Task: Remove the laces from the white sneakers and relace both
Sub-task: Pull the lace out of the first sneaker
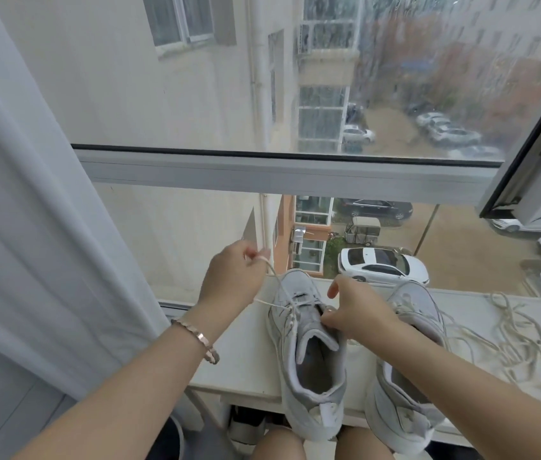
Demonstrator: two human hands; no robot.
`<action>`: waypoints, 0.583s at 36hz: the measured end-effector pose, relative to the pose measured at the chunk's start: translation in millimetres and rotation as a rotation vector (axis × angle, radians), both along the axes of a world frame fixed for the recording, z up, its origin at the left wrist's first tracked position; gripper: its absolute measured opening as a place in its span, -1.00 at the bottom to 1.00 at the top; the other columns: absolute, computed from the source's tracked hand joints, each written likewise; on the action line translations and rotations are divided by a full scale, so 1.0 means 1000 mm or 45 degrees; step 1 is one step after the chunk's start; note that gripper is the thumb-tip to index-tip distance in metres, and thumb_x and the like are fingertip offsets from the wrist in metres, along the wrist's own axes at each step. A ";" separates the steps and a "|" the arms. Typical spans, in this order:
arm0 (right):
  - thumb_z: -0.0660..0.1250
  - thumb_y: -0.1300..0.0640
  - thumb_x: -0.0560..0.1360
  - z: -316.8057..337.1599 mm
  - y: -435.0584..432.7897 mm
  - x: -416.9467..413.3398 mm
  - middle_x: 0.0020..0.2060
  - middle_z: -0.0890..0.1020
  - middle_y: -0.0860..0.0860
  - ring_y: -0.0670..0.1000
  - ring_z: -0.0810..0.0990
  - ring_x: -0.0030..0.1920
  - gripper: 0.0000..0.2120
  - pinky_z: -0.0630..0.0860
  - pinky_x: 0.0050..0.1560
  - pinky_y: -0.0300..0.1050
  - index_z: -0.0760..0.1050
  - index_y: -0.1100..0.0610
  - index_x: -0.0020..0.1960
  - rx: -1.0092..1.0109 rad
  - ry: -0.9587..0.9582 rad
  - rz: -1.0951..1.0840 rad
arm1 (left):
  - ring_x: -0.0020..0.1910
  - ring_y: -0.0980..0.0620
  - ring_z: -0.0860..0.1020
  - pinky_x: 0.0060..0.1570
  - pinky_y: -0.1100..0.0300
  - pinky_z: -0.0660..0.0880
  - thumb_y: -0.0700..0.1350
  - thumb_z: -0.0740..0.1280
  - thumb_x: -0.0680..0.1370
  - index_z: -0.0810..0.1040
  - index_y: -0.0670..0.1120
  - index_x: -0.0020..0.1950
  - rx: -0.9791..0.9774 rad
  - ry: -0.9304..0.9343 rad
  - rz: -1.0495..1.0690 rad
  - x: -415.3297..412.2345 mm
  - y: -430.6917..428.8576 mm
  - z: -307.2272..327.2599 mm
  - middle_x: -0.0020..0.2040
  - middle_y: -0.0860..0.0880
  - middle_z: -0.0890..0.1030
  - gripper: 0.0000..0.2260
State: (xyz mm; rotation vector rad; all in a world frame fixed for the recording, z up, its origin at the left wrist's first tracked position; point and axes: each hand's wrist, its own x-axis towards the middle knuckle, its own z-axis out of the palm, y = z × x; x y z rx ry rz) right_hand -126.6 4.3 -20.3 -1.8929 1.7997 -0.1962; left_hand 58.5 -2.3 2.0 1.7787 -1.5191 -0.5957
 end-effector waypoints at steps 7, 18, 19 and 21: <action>0.33 0.14 0.43 0.006 -0.007 -0.008 -0.23 0.42 -0.04 0.02 0.45 -0.19 -0.71 0.27 -0.39 -0.17 0.37 0.10 0.12 -0.061 0.078 -0.025 | -0.66 0.10 0.13 -0.58 0.31 0.26 -0.10 0.21 0.58 0.39 -0.05 -0.25 0.224 1.440 0.231 0.029 0.009 -0.001 -0.62 0.06 0.17 -0.80; 0.32 0.15 0.45 0.010 -0.013 -0.013 -0.18 0.51 0.03 0.07 0.45 -0.18 -0.75 0.29 -0.32 -0.15 0.41 0.13 0.10 -0.099 0.221 -0.004 | -0.77 0.12 0.07 -0.59 0.53 0.03 0.02 -0.05 0.62 0.32 -0.13 -0.31 0.536 1.447 0.660 0.082 0.020 -0.025 -0.68 0.05 0.17 -0.61; 0.33 0.15 0.45 0.010 -0.012 -0.014 -0.20 0.51 0.03 0.06 0.45 -0.19 -0.75 0.28 -0.36 -0.16 0.42 0.13 0.10 -0.096 0.211 0.001 | -0.77 0.12 0.07 -0.59 0.54 0.02 0.01 -0.06 0.63 0.31 -0.13 -0.31 0.547 1.444 0.672 0.086 0.020 -0.027 -0.68 0.05 0.17 -0.61; 0.33 0.13 0.45 0.009 -0.012 -0.014 -0.25 0.48 -0.01 0.04 0.45 -0.21 -0.75 0.23 -0.44 -0.19 0.42 0.10 0.11 -0.089 0.210 0.027 | -0.77 0.15 0.07 -0.63 0.55 -0.01 -0.01 -0.01 0.63 0.30 -0.12 -0.30 0.697 1.186 0.591 0.086 0.020 -0.033 -0.67 0.05 0.20 -0.65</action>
